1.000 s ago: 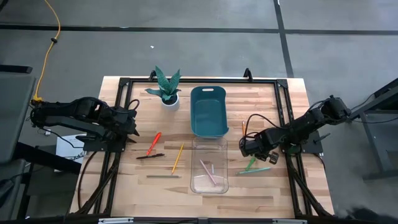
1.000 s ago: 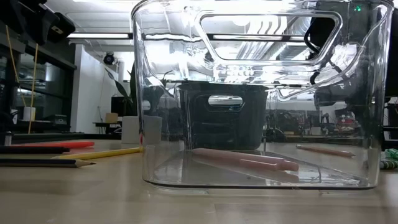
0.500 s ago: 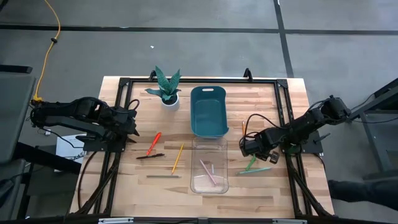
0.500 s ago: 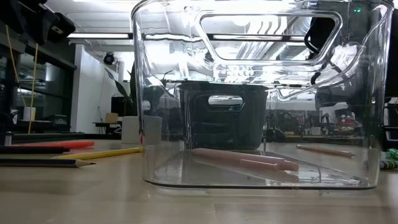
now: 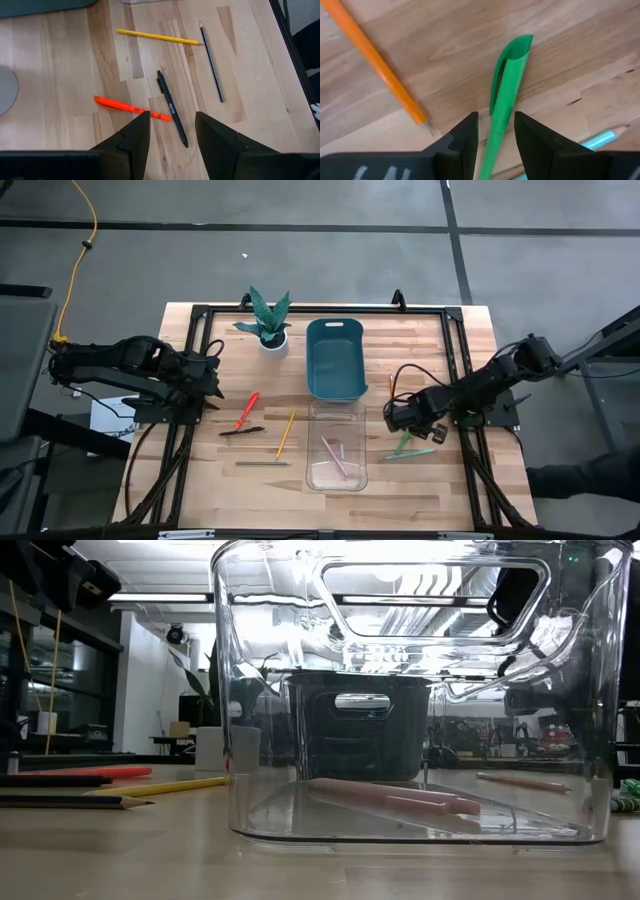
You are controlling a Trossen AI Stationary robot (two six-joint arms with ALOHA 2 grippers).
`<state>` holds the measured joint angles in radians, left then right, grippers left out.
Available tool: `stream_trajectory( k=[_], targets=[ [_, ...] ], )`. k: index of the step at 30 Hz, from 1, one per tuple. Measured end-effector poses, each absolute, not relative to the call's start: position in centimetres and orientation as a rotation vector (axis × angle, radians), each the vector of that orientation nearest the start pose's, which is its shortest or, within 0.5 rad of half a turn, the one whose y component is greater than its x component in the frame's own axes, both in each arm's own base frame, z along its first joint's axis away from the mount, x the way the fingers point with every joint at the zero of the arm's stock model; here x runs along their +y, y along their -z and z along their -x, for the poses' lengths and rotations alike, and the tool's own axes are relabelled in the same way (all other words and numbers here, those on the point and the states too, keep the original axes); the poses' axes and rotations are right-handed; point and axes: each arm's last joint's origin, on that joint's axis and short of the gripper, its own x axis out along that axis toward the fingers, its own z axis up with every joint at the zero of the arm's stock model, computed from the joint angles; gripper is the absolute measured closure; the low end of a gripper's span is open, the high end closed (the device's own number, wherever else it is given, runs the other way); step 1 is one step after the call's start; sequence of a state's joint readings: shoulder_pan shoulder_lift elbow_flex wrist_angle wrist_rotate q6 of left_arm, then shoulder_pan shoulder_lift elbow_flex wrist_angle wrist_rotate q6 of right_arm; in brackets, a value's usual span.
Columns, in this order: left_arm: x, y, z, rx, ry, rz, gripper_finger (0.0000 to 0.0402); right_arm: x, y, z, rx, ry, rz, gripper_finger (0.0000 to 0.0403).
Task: Sort pens & pencils
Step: Put the green pen into the transparent bin
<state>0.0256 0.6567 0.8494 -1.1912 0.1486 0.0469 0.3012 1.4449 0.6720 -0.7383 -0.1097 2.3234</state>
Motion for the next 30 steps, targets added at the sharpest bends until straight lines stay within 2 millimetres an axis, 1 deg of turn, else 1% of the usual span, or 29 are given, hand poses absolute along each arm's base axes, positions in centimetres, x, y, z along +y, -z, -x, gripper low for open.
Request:
stream_trajectory(
  k=[3,7,17,27,30],
  targets=[
    [-0.19,-28.94,-9.21,0.993,0.136,0.045,0.0257,6.69,-13.64,-20.49,1.053,1.451,-1.647,0.0284],
    [-0.19,-28.94,-9.21,0.992,0.135,0.044,0.0257,6.82,-13.02,-20.84,1.061,1.464,-1.638,0.0284],
    [-0.19,-28.96,-9.22,0.990,0.135,0.044,0.0257,6.79,-13.19,-20.76,1.061,1.454,-1.644,0.0288],
    [-0.19,-29.02,-9.32,0.978,0.137,0.042,0.0257,6.80,-13.18,-20.80,1.059,1.445,-1.641,0.0345],
    [-0.19,-29.02,-9.32,0.979,0.137,0.042,0.0257,6.79,-13.18,-20.80,1.059,1.445,-1.641,0.0355]
  ],
)
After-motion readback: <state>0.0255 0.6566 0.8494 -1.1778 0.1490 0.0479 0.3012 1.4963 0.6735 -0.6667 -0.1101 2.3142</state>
